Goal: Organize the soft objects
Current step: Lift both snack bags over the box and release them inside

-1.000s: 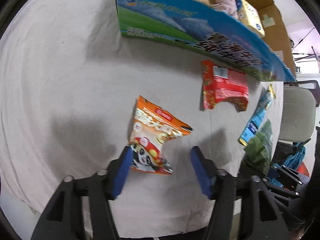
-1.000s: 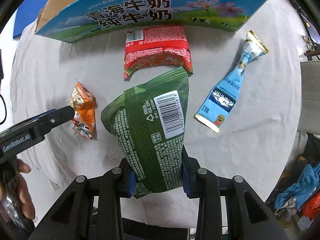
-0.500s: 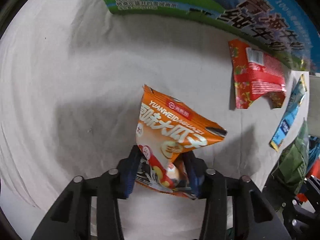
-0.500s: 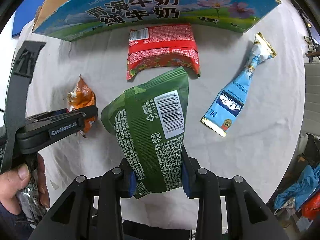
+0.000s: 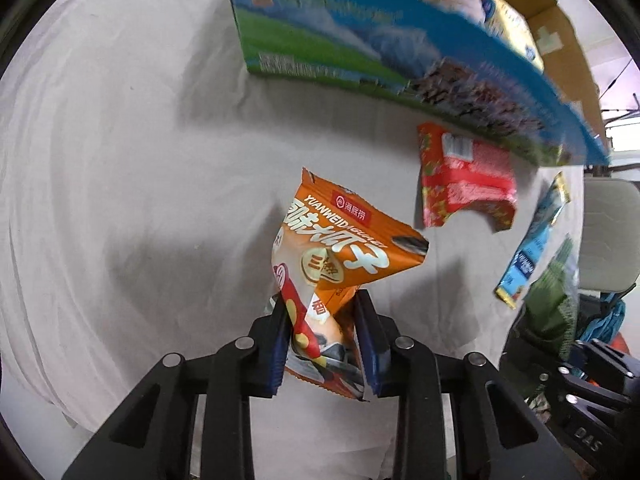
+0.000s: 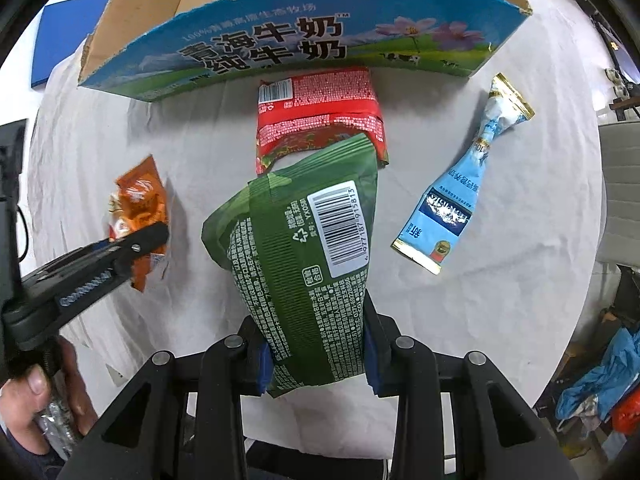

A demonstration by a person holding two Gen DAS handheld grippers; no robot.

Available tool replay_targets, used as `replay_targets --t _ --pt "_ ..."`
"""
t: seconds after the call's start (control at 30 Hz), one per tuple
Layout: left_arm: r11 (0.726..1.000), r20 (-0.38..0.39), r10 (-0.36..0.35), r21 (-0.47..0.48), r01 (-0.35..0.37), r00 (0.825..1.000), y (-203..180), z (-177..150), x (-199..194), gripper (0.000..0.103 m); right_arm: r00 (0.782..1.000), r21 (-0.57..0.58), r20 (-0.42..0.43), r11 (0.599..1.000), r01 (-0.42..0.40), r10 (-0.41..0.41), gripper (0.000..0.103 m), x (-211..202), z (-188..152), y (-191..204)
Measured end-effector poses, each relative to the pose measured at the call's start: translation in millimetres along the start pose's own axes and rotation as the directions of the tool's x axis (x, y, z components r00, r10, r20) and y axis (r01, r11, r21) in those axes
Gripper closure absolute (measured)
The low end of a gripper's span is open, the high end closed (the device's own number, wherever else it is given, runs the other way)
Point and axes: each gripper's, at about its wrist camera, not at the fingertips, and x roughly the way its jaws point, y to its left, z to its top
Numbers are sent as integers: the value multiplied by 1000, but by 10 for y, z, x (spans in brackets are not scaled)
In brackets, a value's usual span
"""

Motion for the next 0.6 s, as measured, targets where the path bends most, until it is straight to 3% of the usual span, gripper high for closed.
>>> replay_targets --t 0.23,0.43,0.6 --pt "997 107 -71 8 70 992 170 -115 -732 75 997 -20 58 998 -56 57 66 -357 -57 69" --pt "986 236 -160 79 145 959 -58 51 -1544 75 980 -51 170 994 -100 108 66 -1049 47 188" --pt "979 293 -182 138 147 939 -259 367 -1922 75 959 -56 261 994 -97 109 66 -1575 381 223"
